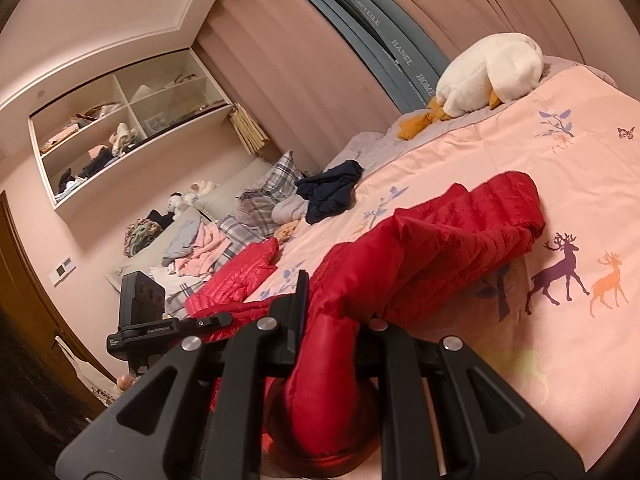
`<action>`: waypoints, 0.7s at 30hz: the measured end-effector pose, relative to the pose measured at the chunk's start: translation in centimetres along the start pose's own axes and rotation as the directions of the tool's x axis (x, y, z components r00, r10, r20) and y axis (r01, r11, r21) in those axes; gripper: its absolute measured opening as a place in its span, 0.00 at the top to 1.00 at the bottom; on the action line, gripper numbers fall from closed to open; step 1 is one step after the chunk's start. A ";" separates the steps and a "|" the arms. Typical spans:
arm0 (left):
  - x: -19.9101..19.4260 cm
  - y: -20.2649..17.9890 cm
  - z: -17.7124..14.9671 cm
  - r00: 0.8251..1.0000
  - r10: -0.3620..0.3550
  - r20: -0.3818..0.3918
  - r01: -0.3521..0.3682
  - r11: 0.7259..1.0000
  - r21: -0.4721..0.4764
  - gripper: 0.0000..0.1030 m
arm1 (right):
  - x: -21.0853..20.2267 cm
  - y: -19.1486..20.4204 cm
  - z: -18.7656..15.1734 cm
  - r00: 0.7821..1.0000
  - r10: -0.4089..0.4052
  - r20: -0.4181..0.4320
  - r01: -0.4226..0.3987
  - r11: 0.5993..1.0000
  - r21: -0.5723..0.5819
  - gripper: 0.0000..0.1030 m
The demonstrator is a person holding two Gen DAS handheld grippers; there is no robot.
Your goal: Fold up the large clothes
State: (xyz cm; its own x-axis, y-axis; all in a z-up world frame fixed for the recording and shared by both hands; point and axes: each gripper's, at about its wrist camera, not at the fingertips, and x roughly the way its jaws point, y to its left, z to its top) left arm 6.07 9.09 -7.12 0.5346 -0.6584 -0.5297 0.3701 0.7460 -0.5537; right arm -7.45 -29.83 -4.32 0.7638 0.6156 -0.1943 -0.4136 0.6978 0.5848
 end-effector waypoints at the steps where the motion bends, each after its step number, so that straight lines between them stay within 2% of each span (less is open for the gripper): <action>1: -0.3 -0.1 0.1 1.000 -0.004 0.004 0.004 1.000 0.004 0.84 | -0.3 0.1 0.1 1.000 0.013 0.007 -0.013 1.000 0.001 0.88; 17: -4.9 -2.7 1.2 0.990 -0.100 0.103 0.090 0.991 0.099 0.84 | -4.3 1.5 1.9 0.985 0.139 0.106 -0.137 0.990 -0.029 0.87; 21: -5.4 -2.8 1.7 0.984 -0.130 0.122 0.116 0.987 0.113 0.84 | -4.3 1.5 2.2 0.984 0.133 0.115 -0.131 0.991 -0.027 0.86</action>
State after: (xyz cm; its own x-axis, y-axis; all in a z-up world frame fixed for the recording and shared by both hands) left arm 3.43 10.72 -1.57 0.5704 -0.7326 -0.3713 0.5132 0.6709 -0.5353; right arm -10.24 -32.27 -0.88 0.7537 0.6568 -0.0227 -0.5235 0.6209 0.5835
